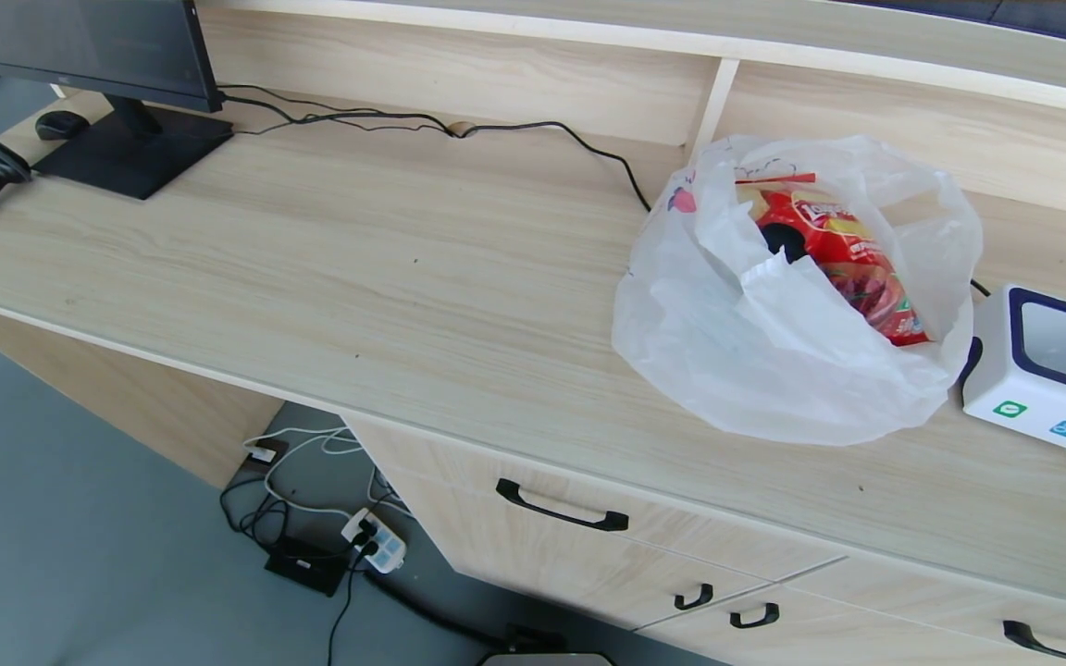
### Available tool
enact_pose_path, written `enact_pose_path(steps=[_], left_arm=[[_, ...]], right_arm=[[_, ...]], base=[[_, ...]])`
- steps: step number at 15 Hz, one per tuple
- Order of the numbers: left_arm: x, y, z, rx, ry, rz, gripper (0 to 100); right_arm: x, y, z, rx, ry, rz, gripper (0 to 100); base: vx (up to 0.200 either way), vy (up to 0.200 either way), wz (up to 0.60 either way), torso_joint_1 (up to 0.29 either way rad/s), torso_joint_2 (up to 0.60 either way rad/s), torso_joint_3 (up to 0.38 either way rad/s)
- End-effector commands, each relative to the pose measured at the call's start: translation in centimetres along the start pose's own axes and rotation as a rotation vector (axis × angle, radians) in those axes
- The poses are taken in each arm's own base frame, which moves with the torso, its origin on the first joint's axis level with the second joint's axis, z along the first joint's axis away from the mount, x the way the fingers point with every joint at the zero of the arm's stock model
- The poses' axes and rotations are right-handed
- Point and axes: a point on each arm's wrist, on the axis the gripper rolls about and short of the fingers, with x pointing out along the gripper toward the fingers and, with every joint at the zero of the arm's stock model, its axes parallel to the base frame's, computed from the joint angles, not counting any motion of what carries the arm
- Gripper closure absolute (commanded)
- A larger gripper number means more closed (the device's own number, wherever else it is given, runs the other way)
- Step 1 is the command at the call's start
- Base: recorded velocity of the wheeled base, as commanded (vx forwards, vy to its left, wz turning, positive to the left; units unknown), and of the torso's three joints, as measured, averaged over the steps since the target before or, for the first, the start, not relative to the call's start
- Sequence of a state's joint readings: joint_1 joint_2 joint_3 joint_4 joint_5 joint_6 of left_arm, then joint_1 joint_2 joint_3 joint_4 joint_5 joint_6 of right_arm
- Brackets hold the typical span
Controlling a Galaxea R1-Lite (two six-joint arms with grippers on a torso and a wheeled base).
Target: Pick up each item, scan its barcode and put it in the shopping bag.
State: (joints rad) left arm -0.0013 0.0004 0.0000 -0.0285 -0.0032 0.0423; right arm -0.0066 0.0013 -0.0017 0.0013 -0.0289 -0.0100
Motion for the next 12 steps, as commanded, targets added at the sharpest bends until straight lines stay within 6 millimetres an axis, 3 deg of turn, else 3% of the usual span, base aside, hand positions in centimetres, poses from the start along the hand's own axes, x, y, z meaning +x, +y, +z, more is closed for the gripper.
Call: enact_pose_path(steps=[1, 12], left_arm=[[0.01, 0.00, 0.01, 0.001, 0.000, 0.000, 0], [0.01, 0.00, 0.01, -0.007, 0.000, 0.000, 0]], right_arm=[[0.00, 0.00, -0.01, -0.001, 0.001, 0.000, 0], [0.00, 0.00, -0.01, 0.012, 0.001, 0.000, 0]], base=[[0.000, 0.000, 0.00, 0.000, 0.00, 0.000], [0.000, 0.000, 0.00, 0.000, 0.00, 0.000]])
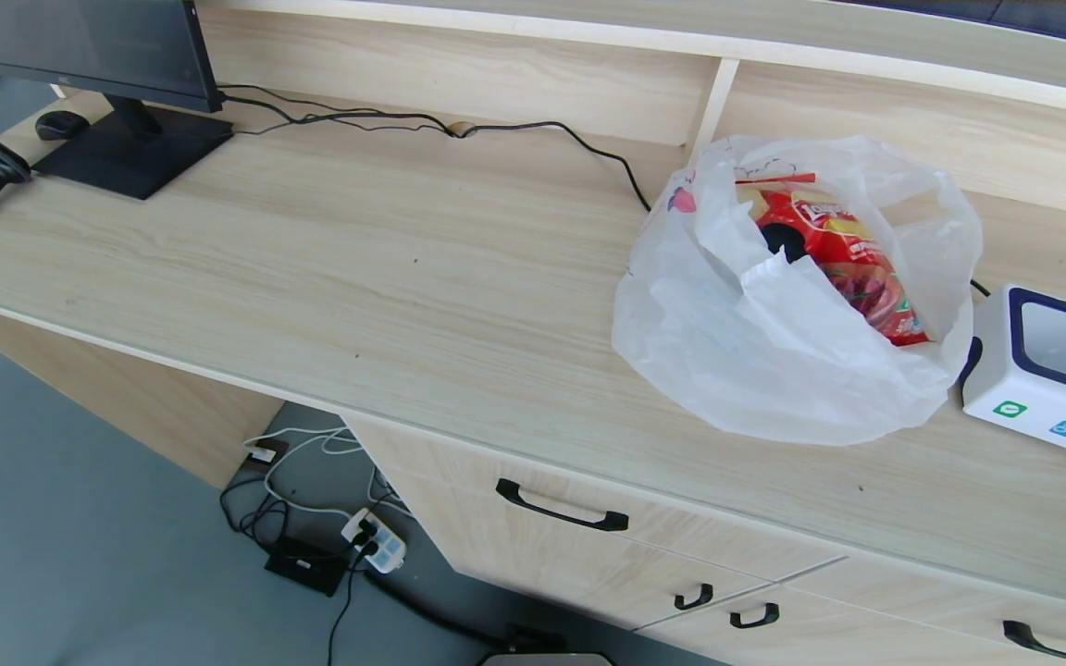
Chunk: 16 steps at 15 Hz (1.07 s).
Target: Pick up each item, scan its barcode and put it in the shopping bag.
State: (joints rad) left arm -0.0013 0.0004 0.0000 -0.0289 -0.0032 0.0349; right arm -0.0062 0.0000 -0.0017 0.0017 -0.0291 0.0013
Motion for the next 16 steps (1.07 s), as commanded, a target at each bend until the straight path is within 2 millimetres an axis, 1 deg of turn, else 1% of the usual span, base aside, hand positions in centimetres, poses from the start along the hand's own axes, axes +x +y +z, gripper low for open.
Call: enact_pose_path(steps=[1, 16], left_arm=[[0.01, 0.00, 0.00, 0.000, 0.001, 0.000, 0], [0.01, 0.00, -0.01, -0.001, 0.002, 0.000, 0]], right_arm=[[0.01, 0.00, 0.00, 0.000, 0.002, 0.000, 0], [0.01, 0.00, 0.00, -0.007, 0.002, 0.000, 0]], base=[[0.000, 0.000, 0.00, 0.000, 0.00, 0.000], [0.000, 0.000, 0.00, 0.000, 0.00, 0.000]])
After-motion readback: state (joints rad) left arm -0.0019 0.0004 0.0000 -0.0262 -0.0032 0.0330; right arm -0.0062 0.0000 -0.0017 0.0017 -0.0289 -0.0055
